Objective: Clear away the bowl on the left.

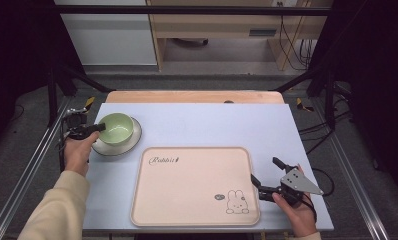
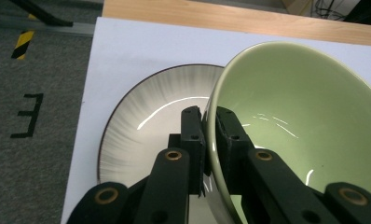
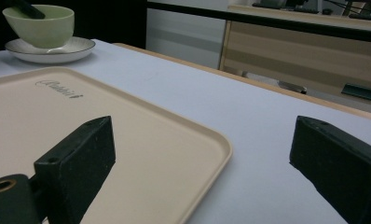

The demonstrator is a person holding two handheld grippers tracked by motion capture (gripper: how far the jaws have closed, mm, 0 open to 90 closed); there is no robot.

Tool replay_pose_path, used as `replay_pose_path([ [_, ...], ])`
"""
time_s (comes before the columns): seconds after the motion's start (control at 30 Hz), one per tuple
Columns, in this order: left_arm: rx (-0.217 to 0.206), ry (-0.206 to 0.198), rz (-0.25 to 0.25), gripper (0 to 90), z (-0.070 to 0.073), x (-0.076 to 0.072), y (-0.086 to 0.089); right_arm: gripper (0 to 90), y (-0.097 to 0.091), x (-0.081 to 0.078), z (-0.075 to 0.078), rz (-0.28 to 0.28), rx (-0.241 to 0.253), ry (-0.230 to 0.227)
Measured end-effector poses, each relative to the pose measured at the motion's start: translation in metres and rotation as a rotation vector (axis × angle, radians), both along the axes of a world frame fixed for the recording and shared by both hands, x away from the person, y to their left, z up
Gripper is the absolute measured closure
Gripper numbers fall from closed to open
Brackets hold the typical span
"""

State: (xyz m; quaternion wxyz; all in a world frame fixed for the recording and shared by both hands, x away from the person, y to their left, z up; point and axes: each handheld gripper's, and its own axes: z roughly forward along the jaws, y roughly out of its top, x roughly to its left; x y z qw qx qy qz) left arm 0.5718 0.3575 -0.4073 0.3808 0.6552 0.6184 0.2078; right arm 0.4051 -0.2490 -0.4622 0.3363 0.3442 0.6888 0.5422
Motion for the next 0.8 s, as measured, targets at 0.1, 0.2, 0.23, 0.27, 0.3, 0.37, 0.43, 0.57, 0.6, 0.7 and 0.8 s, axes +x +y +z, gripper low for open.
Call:
replay_pose_path([
  [0.1,-0.007,-0.014,-0.025,82.8,0.005,-0.007,-0.005,6.8,0.000,0.000,0.000,0.003,-0.005,-0.004],
  [0.2,-0.005,-0.026,-0.053,82.8,0.009,-0.013,-0.011,6.8,0.001,0.001,0.001,0.003,-0.007,-0.005],
  [0.23,-0.003,-0.029,-0.063,82.8,0.010,-0.015,-0.012,6.7,0.002,0.001,0.001,0.002,-0.006,-0.006],
  [0.27,-0.007,-0.032,-0.071,82.8,0.012,-0.017,-0.015,6.8,0.002,0.001,0.001,0.003,-0.008,-0.008],
  [0.3,-0.009,-0.034,-0.080,82.8,0.013,-0.018,-0.016,6.8,0.002,0.001,0.001,0.002,-0.007,-0.007],
  [0.37,-0.011,-0.039,-0.100,82.8,0.014,-0.021,-0.021,6.8,0.002,0.001,0.001,0.002,-0.008,-0.007],
  [0.43,-0.010,-0.042,-0.118,82.8,0.016,-0.023,-0.025,6.8,0.002,0.001,0.001,0.002,-0.010,-0.007],
  [0.57,-0.018,-0.051,-0.149,82.8,0.019,-0.025,-0.035,6.8,0.002,0.001,0.001,0.001,-0.009,-0.007],
  [0.6,-0.021,-0.053,-0.155,82.8,0.019,-0.025,-0.038,6.8,0.002,0.001,0.001,0.000,-0.009,-0.007],
  [0.7,-0.015,-0.052,-0.182,82.8,0.020,-0.026,-0.047,6.8,0.002,0.001,0.001,0.001,-0.009,-0.008],
  [0.8,-0.011,-0.054,-0.205,82.8,0.021,-0.027,-0.056,6.8,0.002,0.001,0.001,0.000,-0.007,-0.008],
])
